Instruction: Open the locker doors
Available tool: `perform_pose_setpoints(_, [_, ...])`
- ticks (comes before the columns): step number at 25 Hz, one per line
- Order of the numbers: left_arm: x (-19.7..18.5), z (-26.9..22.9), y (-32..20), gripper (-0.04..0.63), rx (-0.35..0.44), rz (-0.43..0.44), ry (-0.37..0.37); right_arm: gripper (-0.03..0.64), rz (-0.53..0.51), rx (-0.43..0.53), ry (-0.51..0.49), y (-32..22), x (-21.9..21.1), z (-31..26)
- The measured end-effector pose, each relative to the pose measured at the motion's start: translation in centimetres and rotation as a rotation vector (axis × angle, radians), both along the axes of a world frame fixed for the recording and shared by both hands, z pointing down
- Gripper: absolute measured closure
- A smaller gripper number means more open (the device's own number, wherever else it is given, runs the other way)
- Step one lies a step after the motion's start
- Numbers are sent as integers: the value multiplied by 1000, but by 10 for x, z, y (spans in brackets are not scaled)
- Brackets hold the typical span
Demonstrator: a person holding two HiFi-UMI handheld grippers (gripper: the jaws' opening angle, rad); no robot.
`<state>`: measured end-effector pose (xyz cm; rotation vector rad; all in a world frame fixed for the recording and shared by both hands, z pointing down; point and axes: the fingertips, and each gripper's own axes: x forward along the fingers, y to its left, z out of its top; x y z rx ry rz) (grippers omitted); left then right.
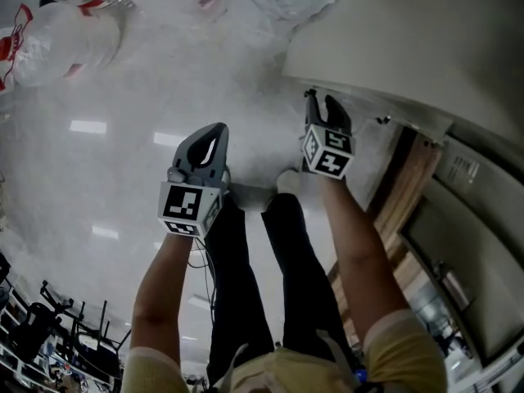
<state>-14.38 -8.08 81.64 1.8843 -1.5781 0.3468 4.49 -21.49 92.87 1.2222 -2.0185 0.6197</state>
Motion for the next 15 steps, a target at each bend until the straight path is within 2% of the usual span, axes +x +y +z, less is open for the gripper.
perform_pose_setpoints(6, [-1, 10, -2, 591, 1, 1, -2, 472, 94, -14, -17, -10, 0, 14])
perform_pose_setpoints(15, [5, 14, -1, 591, 5, 14, 2, 472, 105, -1, -28, -17, -9, 20])
